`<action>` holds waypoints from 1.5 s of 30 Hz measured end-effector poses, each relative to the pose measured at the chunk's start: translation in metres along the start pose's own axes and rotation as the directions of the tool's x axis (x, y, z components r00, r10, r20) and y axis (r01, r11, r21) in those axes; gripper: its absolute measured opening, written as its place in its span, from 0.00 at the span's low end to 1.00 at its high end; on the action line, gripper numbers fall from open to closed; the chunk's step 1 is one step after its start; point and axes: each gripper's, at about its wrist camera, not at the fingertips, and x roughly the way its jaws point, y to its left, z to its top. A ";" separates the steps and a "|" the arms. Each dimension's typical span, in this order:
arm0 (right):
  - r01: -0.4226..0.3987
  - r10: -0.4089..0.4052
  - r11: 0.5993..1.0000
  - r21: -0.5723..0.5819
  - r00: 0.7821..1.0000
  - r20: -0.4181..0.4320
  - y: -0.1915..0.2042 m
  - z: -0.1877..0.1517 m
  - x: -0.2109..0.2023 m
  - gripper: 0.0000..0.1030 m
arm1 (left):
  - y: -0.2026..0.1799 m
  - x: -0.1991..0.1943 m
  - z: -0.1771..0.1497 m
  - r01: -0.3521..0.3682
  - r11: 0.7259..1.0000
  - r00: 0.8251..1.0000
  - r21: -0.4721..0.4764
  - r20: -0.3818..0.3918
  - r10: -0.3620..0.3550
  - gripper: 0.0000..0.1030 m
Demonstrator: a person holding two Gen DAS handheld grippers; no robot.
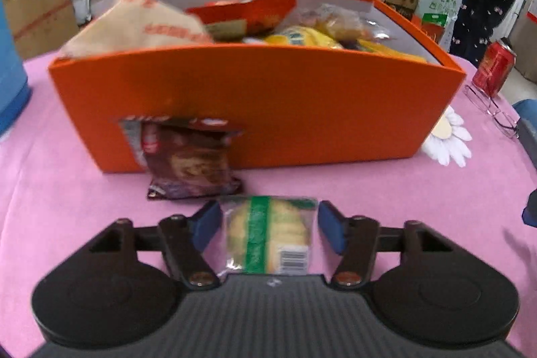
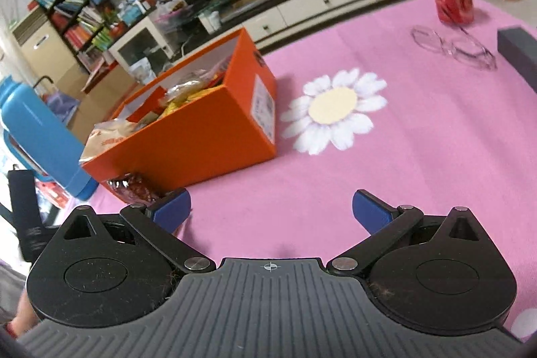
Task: Organize snacks
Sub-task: 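Reach the left tool to the dark red chocolate bar while the right tool reaches the green-striped cake packet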
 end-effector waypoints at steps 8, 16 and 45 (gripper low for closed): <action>-0.088 0.088 0.987 0.137 0.996 0.008 -0.021 0.004 -0.010 0.91 | -0.059 -0.042 -0.050 0.110 0.994 0.994 0.014 -0.016 -0.110 0.54; -0.095 0.090 0.982 0.161 0.995 0.038 -0.026 0.003 -0.022 0.91 | -0.020 -0.104 -0.021 -0.050 0.996 0.977 0.080 0.210 0.032 0.71; -0.130 0.135 0.988 0.089 0.990 -0.050 0.011 0.000 0.011 0.91 | 0.072 -0.033 0.027 0.299 0.939 0.954 -0.172 0.048 -0.295 0.88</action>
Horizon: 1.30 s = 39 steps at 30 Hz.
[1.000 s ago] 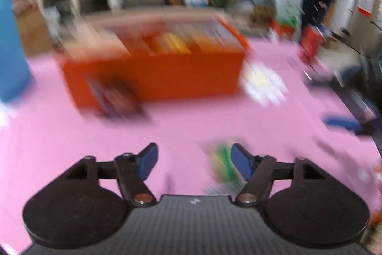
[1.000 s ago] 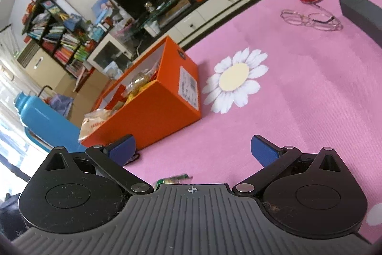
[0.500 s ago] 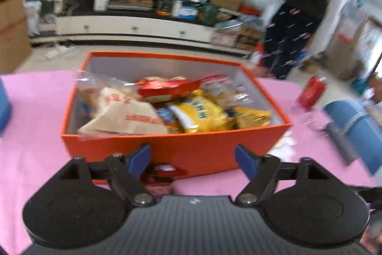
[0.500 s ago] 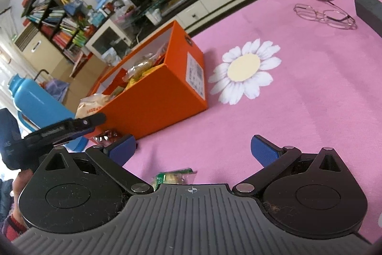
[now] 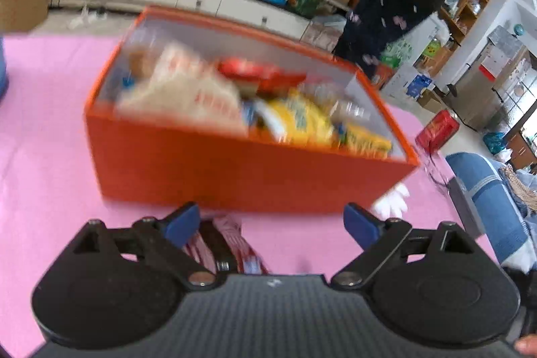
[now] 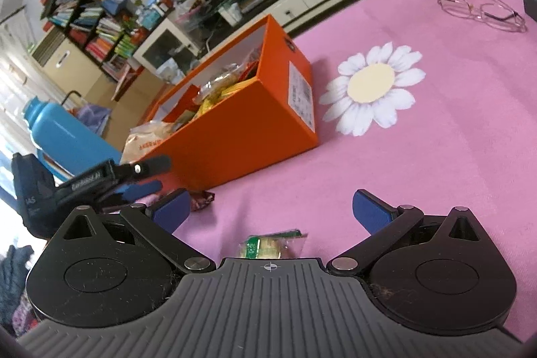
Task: Organize snacks
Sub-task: 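Reach the left tool to the dark red chocolate bar while the right tool reaches the green-striped cake packet, then grasp the chocolate bar with the left tool while the right tool grasps the cake packet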
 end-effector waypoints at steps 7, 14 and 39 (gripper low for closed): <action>0.009 -0.009 1.000 0.015 1.000 -0.010 -0.003 0.000 0.004 0.91 | -0.002 -0.042 -0.039 -0.095 0.994 0.993 0.058 0.082 0.090 0.90; 0.079 -0.111 0.972 -0.223 0.985 -0.133 0.034 -0.026 0.042 0.91 | -0.018 -0.004 -0.036 -0.250 0.957 0.968 0.147 0.063 0.243 0.90; 0.121 -0.179 0.932 -0.341 0.973 -0.144 0.043 -0.043 0.041 0.91 | -0.017 -0.070 -0.116 -0.302 0.908 0.949 0.291 -0.001 0.316 0.71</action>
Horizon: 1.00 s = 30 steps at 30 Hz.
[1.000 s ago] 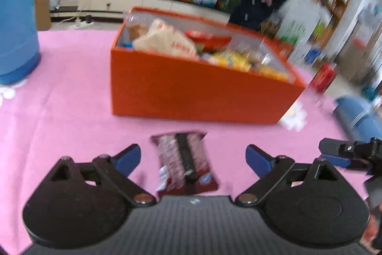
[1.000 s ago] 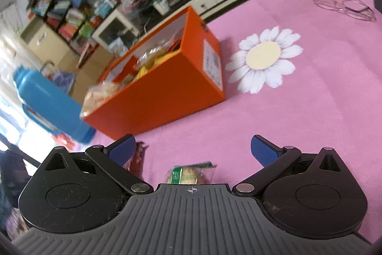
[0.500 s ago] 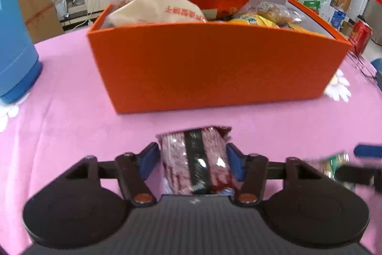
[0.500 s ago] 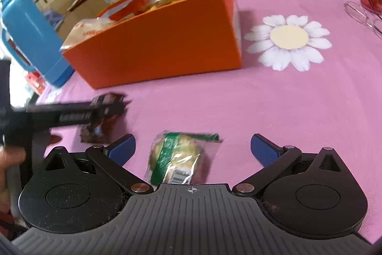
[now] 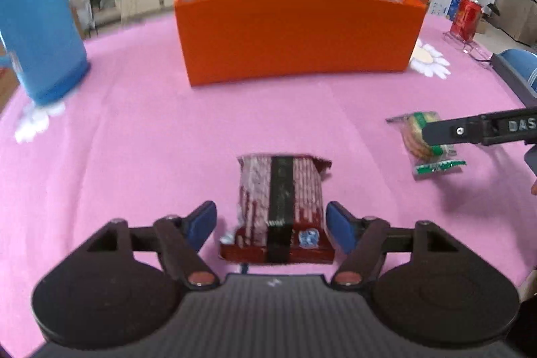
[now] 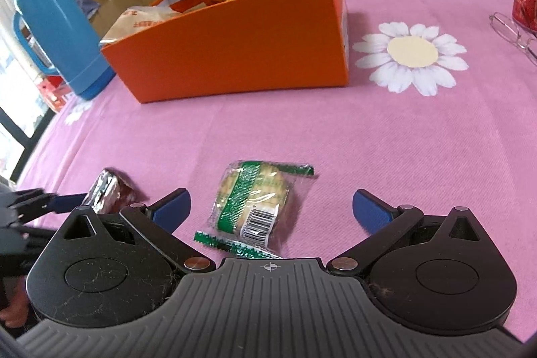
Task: Organize snacks
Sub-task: 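Grasp the chocolate bar with the left tool while the right tool grasps the cake packet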
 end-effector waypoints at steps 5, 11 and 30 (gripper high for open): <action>0.002 -0.002 1.000 0.031 1.000 0.028 -0.004 0.002 0.000 0.91 | 0.003 0.009 0.013 0.009 0.999 1.000 -0.035 0.004 -0.009 0.79; -0.002 -0.004 0.996 0.084 0.998 0.064 -0.002 -0.004 -0.009 0.91 | 0.004 0.011 0.007 0.026 0.996 1.000 -0.091 0.011 -0.025 0.82; 0.227 -0.222 0.959 -0.170 0.974 0.052 0.009 -0.017 0.005 0.91 | 0.030 0.008 0.008 0.056 0.979 0.998 -0.195 0.044 -0.049 0.83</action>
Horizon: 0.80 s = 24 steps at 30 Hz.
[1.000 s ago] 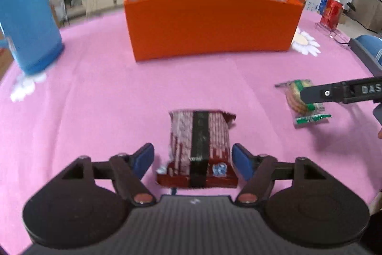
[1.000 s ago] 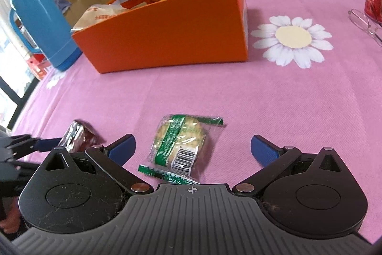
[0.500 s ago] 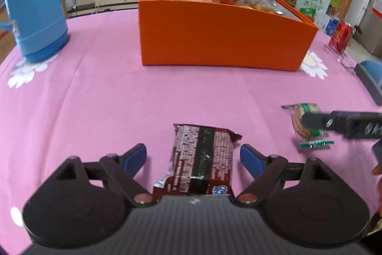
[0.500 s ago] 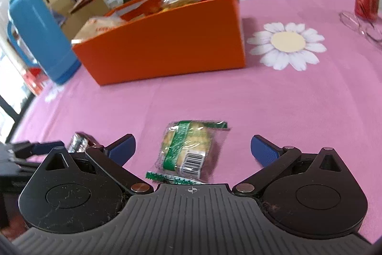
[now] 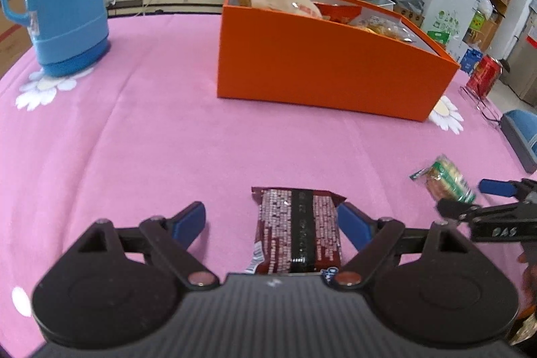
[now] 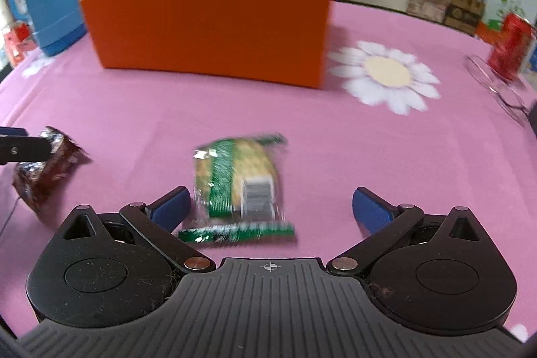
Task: Organize snacks
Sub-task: 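Grasp the chocolate bar with the left tool while the right tool grasps the cake packet, then lift both packets and carry them over the orange box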
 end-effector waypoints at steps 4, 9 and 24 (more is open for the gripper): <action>-0.022 0.021 0.998 0.062 1.000 0.009 -0.022 -0.008 -0.011 0.91 | -0.003 0.001 -0.003 0.007 1.000 1.000 0.017 -0.021 -0.007 0.83; -0.085 0.081 0.993 0.085 0.996 0.049 -0.024 -0.001 -0.012 0.91 | -0.011 0.002 -0.005 -0.017 0.999 1.000 0.051 -0.013 0.017 0.84; -0.032 0.035 0.998 -0.048 0.998 0.049 0.013 0.000 0.005 0.91 | -0.028 0.019 -0.011 -0.115 0.988 0.992 0.106 -0.035 0.119 0.84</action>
